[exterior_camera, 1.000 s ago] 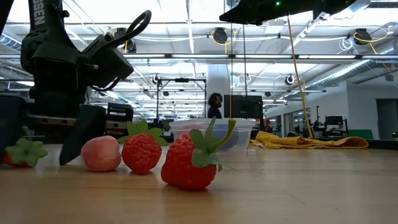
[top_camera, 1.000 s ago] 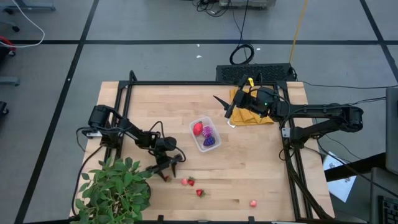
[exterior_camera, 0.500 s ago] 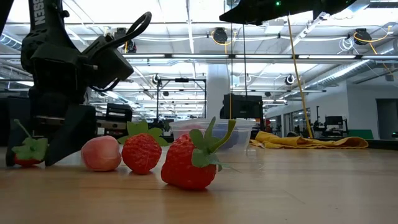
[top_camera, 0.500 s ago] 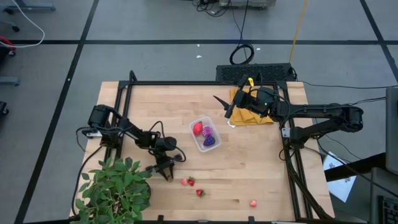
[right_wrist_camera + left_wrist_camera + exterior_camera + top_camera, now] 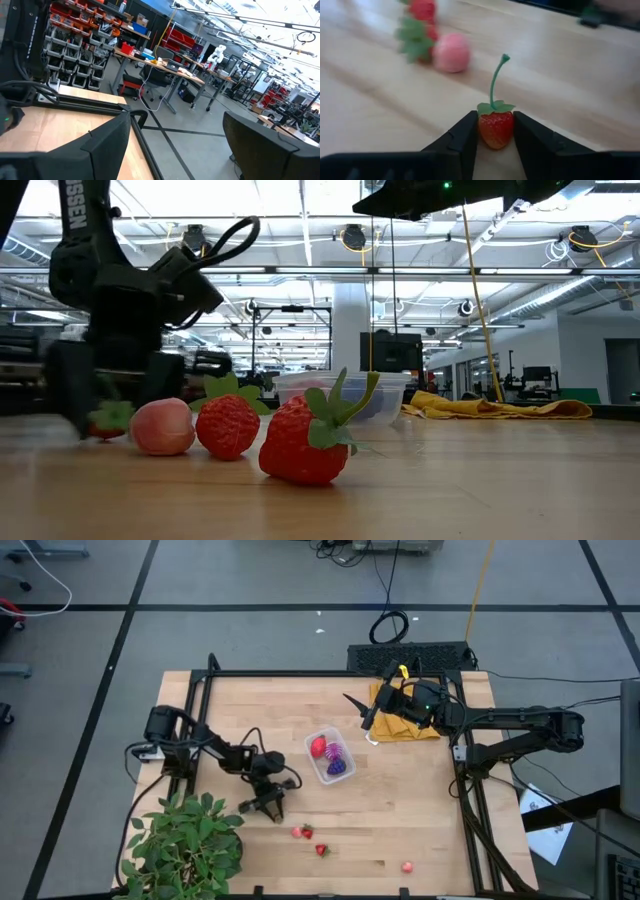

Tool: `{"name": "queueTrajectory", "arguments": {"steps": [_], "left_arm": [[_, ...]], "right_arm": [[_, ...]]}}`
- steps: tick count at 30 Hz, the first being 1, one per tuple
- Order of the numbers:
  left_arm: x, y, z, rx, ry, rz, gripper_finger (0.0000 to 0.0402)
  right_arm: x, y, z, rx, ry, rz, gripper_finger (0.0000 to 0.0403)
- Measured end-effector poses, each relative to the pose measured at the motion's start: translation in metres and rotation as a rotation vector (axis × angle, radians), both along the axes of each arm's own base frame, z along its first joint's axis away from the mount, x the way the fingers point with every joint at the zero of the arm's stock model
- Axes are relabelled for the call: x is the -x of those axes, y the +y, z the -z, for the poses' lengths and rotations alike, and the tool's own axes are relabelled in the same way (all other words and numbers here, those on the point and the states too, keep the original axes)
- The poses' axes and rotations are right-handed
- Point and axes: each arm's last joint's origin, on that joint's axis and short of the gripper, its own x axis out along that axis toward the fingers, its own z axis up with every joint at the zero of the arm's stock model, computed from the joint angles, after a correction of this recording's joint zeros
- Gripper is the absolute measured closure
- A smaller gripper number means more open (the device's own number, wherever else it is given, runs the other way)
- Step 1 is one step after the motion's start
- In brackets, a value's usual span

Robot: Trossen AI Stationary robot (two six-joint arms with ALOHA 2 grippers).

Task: Pick and placing Produce into tupperware
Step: Put the top left red strawberry into the transparent container

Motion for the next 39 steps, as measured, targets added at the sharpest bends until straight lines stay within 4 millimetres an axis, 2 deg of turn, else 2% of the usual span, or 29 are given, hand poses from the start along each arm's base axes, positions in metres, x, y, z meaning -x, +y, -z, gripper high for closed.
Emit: {"name": "queueTrajectory", "arguments": {"steps": [19, 26, 33, 39], "left_arm": [[-0.020, 0.030, -0.020, 0.076, -0.119, -0.291, 0.0273], [-0.026, 0.049, -0.031, 0.092, -0.209, -0.413, 0.0273], [-0.033, 0.071, -0.053, 0.116, -0.257, -0.632, 0.0273], [-0.044, 0.078, -0.069, 0.143, -0.278, -0.759, 0.0273]], "right_arm": [[0.000, 0.000, 0.000, -0.001, -0.001, -0.003, 0.0096], [0.000, 0.000, 0.000, -0.047, -0.023, -0.010, 0.0096], [0.000, 0.000, 0.000, -0.043, -0.021, -0.010, 0.0096], [0.000, 0.000, 0.000, -0.040, -0.019, -0.011, 0.0096]]}}
